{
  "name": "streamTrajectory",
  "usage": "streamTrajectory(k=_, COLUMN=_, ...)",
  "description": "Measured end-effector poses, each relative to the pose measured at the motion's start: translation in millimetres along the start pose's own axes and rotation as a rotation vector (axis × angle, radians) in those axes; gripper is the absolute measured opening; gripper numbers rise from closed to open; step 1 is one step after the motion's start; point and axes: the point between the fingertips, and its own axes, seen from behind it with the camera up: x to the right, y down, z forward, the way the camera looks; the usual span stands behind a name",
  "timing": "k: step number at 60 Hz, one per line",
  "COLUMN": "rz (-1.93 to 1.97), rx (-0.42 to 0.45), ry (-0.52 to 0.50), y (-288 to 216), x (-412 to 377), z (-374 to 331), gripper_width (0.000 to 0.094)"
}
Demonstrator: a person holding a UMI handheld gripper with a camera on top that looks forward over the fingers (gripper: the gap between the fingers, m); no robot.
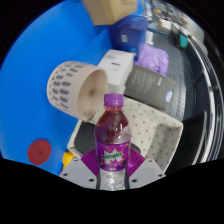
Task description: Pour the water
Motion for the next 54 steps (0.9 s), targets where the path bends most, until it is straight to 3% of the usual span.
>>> streamTrajectory(k=15, rz=0.875, rx=0.035, ry=-0.19, y=7, x=-5, z=-37, gripper_width=0.0322)
streamTrajectory(k=30, rz=1.776, rx=0.113, ry=-0.225, y=52, x=-6, z=-38, gripper_width=0.0326)
streamTrajectory(k=35, rz=1.908, rx=0.153, ry=-0.199, y=69, x=-14, z=-33, gripper_width=0.0325)
streamTrajectory(k=36, rz=1.92, rx=0.099, ry=-0.161, y=62, x=-11, z=-42, gripper_width=0.0325)
streamTrajectory(k=41, rz=1.966, rx=0.12, ry=-0.16, y=75, x=-29, z=-36, gripper_width=0.0326)
streamTrajectory(k=54, rz=1.968, rx=0.165, ry=-0.112, y=62, x=-49, z=-36, gripper_width=0.0324)
